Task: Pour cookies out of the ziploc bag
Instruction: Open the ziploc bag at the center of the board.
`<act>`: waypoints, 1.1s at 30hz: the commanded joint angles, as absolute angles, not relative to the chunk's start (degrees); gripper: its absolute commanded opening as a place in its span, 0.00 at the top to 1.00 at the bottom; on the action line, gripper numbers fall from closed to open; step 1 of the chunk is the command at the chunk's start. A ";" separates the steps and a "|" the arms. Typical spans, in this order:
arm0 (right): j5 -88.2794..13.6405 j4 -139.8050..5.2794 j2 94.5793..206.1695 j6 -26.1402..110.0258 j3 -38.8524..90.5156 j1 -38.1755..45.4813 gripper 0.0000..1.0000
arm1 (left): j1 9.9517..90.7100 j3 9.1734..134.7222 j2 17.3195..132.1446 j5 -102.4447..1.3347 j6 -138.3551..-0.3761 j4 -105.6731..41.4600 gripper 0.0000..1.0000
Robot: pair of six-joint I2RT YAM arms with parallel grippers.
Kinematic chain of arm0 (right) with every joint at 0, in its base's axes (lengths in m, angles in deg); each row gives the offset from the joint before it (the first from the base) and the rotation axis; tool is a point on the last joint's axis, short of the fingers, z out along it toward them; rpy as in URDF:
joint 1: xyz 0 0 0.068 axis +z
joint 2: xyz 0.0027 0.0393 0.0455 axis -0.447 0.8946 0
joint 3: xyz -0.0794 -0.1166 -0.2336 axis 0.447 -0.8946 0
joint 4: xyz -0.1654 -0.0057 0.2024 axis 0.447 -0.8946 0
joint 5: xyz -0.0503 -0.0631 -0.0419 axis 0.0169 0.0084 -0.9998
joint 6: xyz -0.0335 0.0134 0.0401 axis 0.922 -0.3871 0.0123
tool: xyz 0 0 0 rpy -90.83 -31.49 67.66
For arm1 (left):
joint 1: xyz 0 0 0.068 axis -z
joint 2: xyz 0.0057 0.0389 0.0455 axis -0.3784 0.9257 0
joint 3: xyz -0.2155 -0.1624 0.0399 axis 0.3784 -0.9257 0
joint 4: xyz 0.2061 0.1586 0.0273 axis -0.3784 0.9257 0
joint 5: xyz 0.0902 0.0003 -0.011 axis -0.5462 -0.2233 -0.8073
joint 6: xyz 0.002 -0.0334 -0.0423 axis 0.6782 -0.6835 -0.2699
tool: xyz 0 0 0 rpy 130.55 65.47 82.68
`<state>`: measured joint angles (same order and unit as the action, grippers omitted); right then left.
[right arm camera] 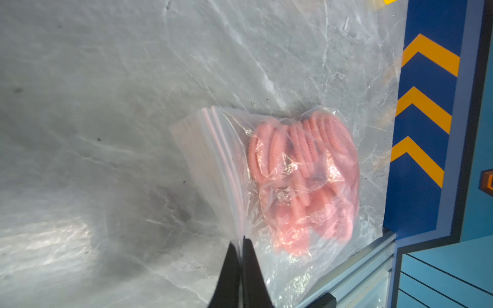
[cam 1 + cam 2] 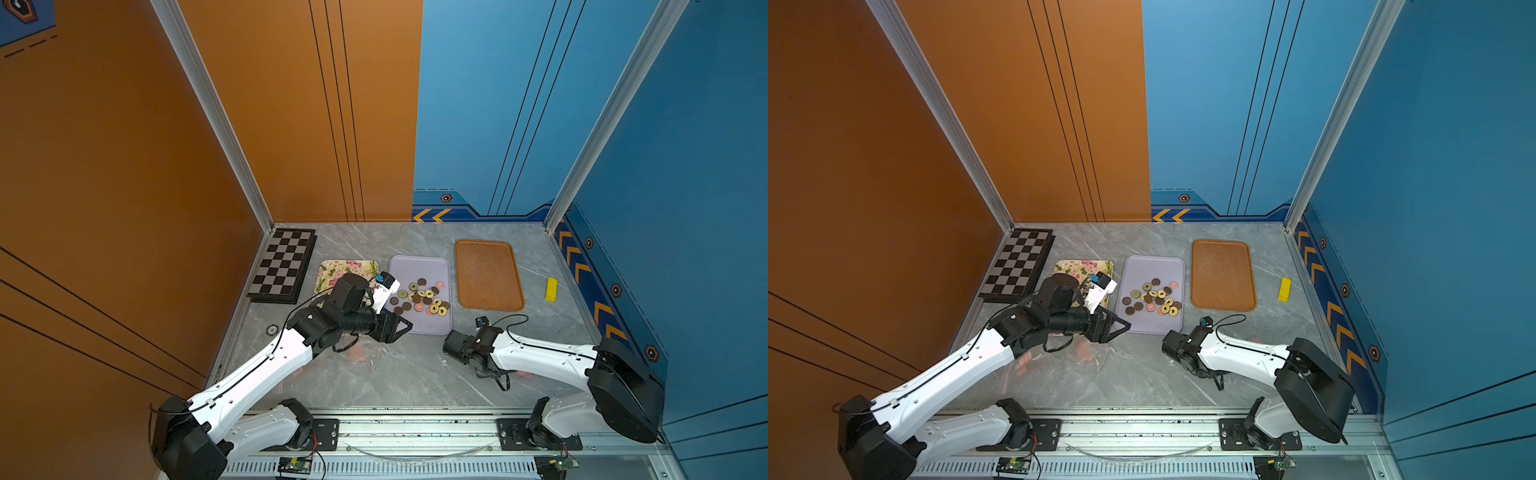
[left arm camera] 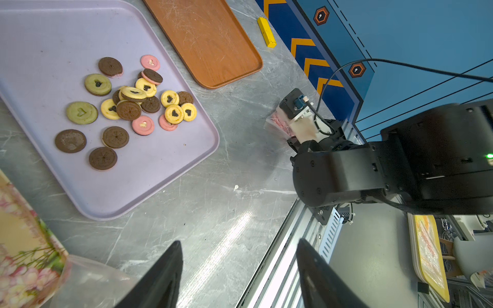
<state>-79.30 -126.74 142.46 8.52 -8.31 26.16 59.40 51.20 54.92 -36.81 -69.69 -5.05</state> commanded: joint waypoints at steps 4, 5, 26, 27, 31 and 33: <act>-73.40 -125.54 134.07 14.71 -4.75 24.28 1.00 | 59.81 55.34 59.89 -32.48 -59.61 -5.83 0.34; -71.36 -124.67 132.34 16.52 -4.25 23.31 1.00 | 60.44 55.97 60.74 -32.30 -57.71 -5.80 0.34; -47.51 -120.78 120.30 25.03 1.99 11.95 1.00 | 84.22 47.12 71.38 -46.52 -53.50 -41.58 0.36; -46.59 -120.69 120.82 25.35 2.14 11.95 1.00 | 85.26 47.31 72.52 -47.92 -53.02 -42.71 0.35; -45.85 -119.36 121.29 25.60 1.74 12.30 1.00 | 86.17 47.30 77.83 -50.46 -52.60 -49.10 0.36; -45.75 -118.49 120.57 25.62 0.84 12.15 1.00 | 85.97 45.98 79.64 -51.35 -52.36 -53.59 0.36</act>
